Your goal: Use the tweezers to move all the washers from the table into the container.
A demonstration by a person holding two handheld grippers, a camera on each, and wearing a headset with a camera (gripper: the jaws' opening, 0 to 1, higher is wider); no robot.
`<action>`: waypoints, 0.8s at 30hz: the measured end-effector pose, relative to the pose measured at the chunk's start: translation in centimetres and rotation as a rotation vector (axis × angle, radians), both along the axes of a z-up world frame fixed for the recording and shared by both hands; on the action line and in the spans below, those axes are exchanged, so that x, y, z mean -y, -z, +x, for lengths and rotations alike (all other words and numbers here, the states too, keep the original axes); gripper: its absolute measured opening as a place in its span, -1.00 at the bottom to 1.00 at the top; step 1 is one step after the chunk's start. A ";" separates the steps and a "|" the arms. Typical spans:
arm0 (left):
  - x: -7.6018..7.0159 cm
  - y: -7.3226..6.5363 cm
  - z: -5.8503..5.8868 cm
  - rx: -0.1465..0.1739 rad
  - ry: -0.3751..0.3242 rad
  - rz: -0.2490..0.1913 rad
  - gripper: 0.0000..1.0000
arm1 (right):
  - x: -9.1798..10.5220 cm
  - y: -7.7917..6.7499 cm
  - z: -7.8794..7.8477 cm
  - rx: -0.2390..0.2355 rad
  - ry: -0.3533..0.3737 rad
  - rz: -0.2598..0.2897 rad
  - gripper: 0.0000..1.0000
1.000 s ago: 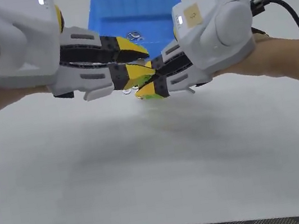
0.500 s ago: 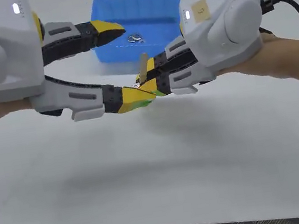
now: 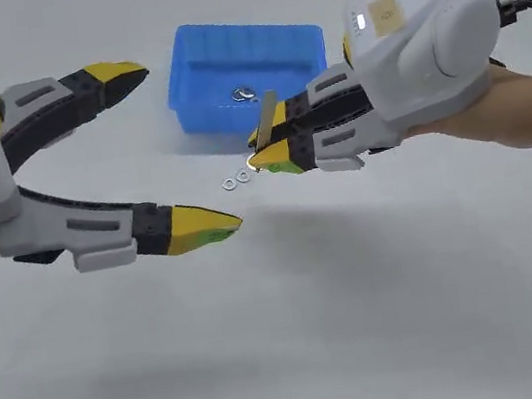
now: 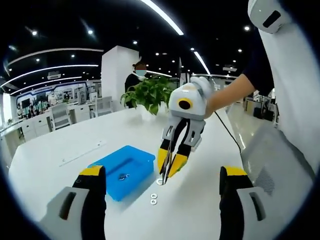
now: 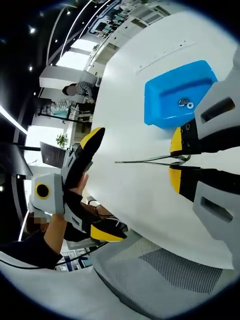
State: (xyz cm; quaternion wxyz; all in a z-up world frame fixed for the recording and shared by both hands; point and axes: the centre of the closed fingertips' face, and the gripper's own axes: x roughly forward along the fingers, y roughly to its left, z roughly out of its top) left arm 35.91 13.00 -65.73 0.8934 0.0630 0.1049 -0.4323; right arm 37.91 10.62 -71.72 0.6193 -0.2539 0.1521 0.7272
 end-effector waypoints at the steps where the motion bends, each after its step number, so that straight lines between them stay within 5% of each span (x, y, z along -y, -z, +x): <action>1: -0.2 -0.1 0.0 0.000 -0.009 -0.003 0.99 | 0.0 -0.2 0.0 0.009 -0.005 -0.002 -0.82; 9: -1.4 -0.3 -0.9 0.026 -0.028 0.030 0.99 | -1.0 -3.5 1.4 0.047 -0.008 0.032 -0.82; 12: -2.1 -0.6 -1.2 0.029 -0.054 0.002 0.99 | -1.2 -4.1 2.0 0.067 -0.004 0.037 -0.82; 16: -3.2 0.1 -1.9 0.018 -0.073 0.007 0.99 | -1.3 -5.5 4.8 0.088 0.058 0.073 -0.82; 24: -4.4 0.2 -2.0 0.013 -0.125 -0.035 0.99 | -2.6 -5.2 9.9 0.084 0.137 0.112 -0.82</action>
